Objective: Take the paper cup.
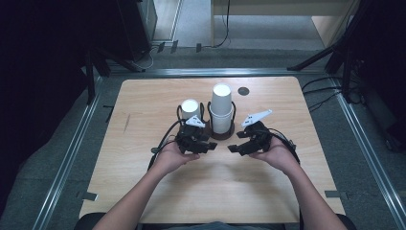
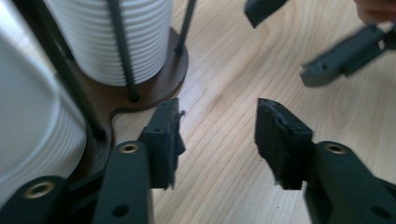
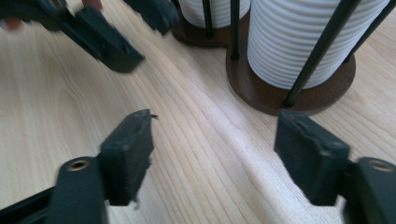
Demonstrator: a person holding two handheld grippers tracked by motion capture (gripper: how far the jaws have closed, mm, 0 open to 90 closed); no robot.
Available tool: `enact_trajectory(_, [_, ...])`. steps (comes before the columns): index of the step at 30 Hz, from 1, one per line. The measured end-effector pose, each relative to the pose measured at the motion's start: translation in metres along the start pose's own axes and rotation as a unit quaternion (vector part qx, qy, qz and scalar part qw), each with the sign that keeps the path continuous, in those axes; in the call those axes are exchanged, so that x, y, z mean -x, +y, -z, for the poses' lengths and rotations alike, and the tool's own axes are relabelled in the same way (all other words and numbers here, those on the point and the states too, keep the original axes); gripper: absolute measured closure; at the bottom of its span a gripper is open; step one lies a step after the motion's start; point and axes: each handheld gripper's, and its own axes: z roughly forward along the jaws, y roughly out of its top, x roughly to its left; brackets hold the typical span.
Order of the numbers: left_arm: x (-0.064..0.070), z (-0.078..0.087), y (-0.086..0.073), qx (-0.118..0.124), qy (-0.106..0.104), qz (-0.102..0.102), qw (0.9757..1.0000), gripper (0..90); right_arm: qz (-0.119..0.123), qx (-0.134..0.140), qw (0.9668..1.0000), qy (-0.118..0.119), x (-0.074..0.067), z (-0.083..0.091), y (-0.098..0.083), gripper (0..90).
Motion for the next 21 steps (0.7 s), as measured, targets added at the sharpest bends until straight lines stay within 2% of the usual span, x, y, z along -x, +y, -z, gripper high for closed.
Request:
enact_trajectory(2, [0.001,-0.002,0.0,-0.002,-0.008,0.0,1.0,51.7,-0.013,0.001,0.9999,0.004,0.003,0.001,0.002,33.4])
enact_trajectory(4, [0.002,-0.002,0.001,0.0,-0.016,0.01,0.9998,52.1,-0.019,0.002,0.9998,0.001,0.005,0.002,0.003,36.2])
enact_trajectory(6, [0.005,0.001,0.001,0.005,-0.01,0.0,0.9999,53.4,-0.031,0.005,0.9995,-0.006,0.007,0.004,0.003,39.2])
enact_trajectory(8, [0.006,0.003,0.002,-0.006,0.011,-0.015,0.9998,53.4,-0.04,0.01,0.9991,0.002,0.008,0.006,0.002,40.9])
enact_trajectory(10, [0.003,0.002,0.004,-0.021,0.013,-0.014,0.9996,55.5,-0.037,0.014,0.9992,0.002,0.008,0.008,0.001,44.4])
enact_trajectory(12, [0.001,0.001,0.005,-0.015,0.006,-0.006,0.9998,55.6,-0.031,0.017,0.9993,-0.006,0.007,0.009,-0.001,47.6])
enact_trajectory(14, [0.001,0.0,0.006,-0.009,0.004,-0.01,0.9999,55.7,-0.037,0.016,0.9992,-0.008,0.007,0.011,-0.002,49.8])
enact_trajectory(17, [0.001,0.0,0.008,-0.002,-0.002,-0.011,0.9999,55.6,-0.03,0.017,0.9994,-0.005,0.007,0.012,-0.005,51.3])
enact_trajectory(21, [-0.002,0.002,0.011,0.006,-0.012,0.004,0.9999,57.6,-0.029,0.008,0.9995,-0.006,0.006,0.01,-0.006,51.2])
